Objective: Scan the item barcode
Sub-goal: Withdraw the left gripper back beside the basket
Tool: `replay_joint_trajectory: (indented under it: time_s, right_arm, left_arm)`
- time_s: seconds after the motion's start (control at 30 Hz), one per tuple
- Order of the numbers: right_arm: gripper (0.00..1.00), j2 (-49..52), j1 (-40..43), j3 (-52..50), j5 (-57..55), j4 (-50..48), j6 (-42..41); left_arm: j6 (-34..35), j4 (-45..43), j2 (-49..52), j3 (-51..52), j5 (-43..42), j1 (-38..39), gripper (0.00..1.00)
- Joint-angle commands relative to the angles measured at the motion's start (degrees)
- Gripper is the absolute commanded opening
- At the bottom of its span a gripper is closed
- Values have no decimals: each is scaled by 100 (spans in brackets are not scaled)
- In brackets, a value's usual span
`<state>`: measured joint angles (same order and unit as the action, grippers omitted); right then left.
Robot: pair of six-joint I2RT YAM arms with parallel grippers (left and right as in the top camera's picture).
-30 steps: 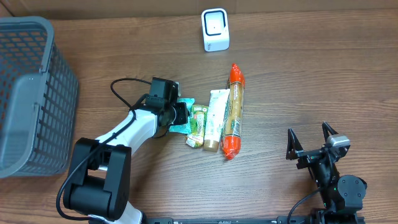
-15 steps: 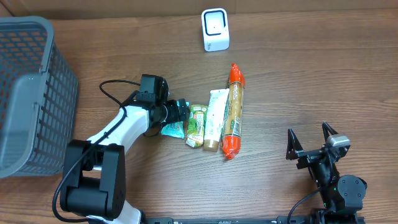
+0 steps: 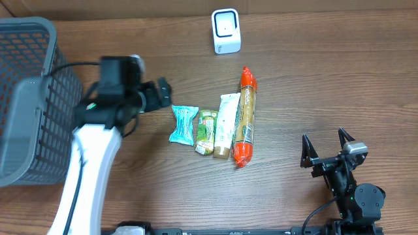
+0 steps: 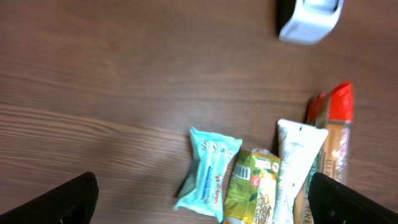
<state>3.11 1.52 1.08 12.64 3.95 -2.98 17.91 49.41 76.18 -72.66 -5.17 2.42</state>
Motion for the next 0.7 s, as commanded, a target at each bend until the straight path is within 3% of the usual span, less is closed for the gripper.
replay_joint_trajectory:
  time_s: [0.0, 0.3, 0.67]
  right_arm:
    - [100, -48, 4, -61, -39, -37, 15]
    - [100, -48, 4, -61, -42, -37, 15]
    - [100, -48, 4, -61, -42, -37, 15]
  left_arm:
    - [-516, 319, -680, -164, 221, -295, 100]
    - [-953, 501, -2081, -164, 74, -765, 100]
    - [-1025, 1016, -2039, -162, 442, -765, 100]
